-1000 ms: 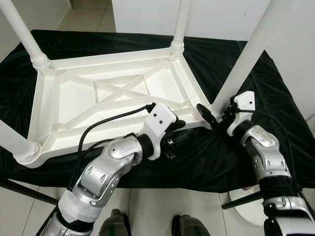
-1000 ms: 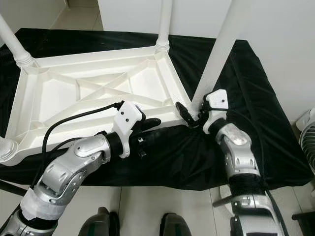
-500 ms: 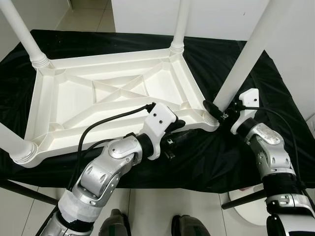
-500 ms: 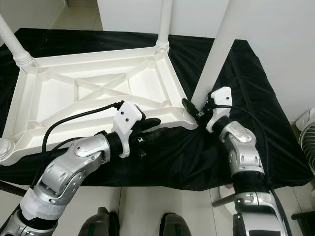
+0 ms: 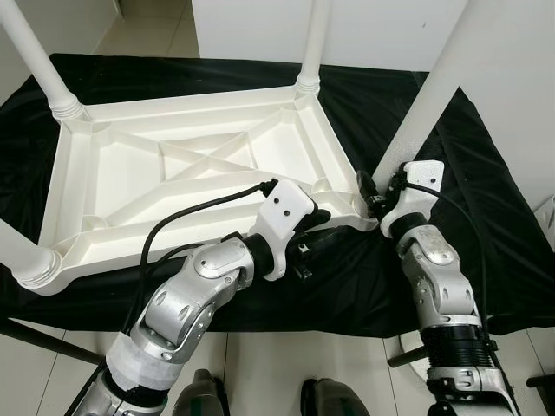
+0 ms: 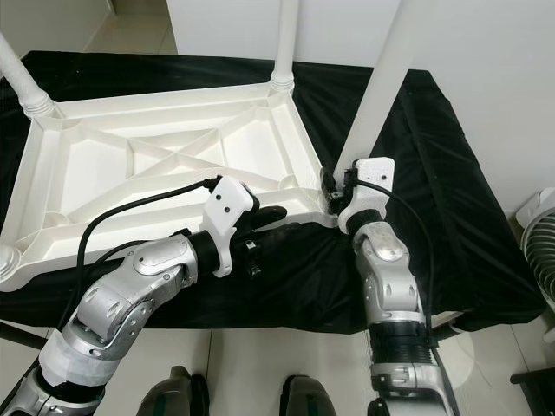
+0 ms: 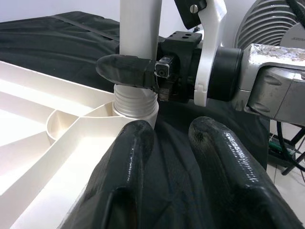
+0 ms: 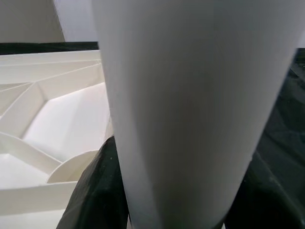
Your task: Building children table
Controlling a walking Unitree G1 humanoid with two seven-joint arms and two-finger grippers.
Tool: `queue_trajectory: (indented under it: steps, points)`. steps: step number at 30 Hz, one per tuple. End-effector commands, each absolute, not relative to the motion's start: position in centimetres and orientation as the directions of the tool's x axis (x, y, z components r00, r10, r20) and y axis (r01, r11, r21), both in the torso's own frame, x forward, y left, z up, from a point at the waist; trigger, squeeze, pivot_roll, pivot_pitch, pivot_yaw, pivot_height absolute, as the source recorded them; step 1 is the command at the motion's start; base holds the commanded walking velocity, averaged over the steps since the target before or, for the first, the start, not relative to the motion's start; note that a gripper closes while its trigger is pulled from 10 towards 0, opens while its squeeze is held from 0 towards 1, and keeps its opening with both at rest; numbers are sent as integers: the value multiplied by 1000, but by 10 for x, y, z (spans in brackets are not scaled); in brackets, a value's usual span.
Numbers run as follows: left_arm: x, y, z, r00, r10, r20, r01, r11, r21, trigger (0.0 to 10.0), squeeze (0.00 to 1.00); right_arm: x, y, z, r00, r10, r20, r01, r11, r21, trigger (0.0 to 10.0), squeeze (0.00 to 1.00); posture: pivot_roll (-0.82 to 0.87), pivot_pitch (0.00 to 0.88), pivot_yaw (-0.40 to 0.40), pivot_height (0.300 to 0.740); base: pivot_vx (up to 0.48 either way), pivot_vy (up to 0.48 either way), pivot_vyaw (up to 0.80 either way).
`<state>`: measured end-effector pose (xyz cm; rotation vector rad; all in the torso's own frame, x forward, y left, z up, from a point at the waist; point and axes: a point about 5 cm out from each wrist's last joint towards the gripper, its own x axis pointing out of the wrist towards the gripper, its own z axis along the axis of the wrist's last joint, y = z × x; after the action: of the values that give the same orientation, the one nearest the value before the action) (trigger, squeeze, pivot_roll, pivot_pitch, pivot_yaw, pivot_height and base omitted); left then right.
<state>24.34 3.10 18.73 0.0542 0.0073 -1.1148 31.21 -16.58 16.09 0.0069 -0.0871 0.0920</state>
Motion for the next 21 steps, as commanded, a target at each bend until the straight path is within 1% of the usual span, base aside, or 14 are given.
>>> queue_trajectory:
  steps: [1,2,3,5,7,13,14,15,16,17,18,19,20,21]
  points:
    - [242,30,184,439,-897,-45,898,438,37,10000,0,308,-165,143,1000,19,0,-19,999,32,0,0,-51,114,11,740,0,0,0]
    - [242,30,184,439,-897,-47,898,438,36,10000,0,304,-162,140,995,-98,-25,99,994,48,0,0,-52,111,11,740,0,0,0]
    - [242,30,184,439,-897,-47,898,438,36,10000,0,304,-162,140,995,-98,-25,99,994,48,0,0,-52,111,11,740,0,0,0]
    - [243,29,184,437,-898,-47,899,435,40,10000,0,299,-157,140,967,-250,-43,253,962,104,0,0,-53,105,11,740,0,0,0]
    - [244,27,185,433,-900,-43,901,431,44,10000,0,298,-146,141,972,-230,-54,236,961,145,0,0,-57,106,18,740,0,0,0]
    - [244,27,184,428,-903,-45,903,426,43,10000,0,297,-142,144,978,-199,-58,205,970,130,0,0,-60,99,15,740,0,0,0]
    - [245,28,185,430,-902,-45,903,428,46,10000,0,298,-143,145,980,-191,-50,196,972,131,431,0,-59,98,16,740,0,0,0]
    - [245,28,185,430,-902,-45,903,428,46,10000,0,298,-143,145,980,-191,-50,196,972,131,431,0,-59,98,16,740,0,0,0]
    - [245,28,185,432,-901,-42,902,430,44,10000,0,299,-143,149,985,-170,-25,172,980,98,8314,0,-57,100,14,740,0,0,0]
    - [245,28,185,432,-901,-42,902,430,44,10000,0,299,-143,149,985,-170,-25,172,980,98,8314,0,-57,100,14,740,0,0,0]
    - [245,27,185,433,-900,-42,901,432,44,10000,0,300,-142,150,993,-120,-9,120,986,111,10000,0,-58,96,14,740,0,0,0]
    - [245,27,185,433,-900,-42,901,432,44,10000,0,300,-142,150,993,-120,-9,120,986,111,10000,0,-58,96,14,740,0,0,0]
    - [245,27,185,434,-900,-42,901,432,44,10000,0,301,-144,152,997,-72,13,70,990,120,10000,1000,-59,93,12,740,0,0,0]
    - [245,27,185,434,-900,-42,901,432,44,10000,0,301,-144,152,997,-72,13,70,990,120,10000,1000,-59,93,12,740,0,0,0]
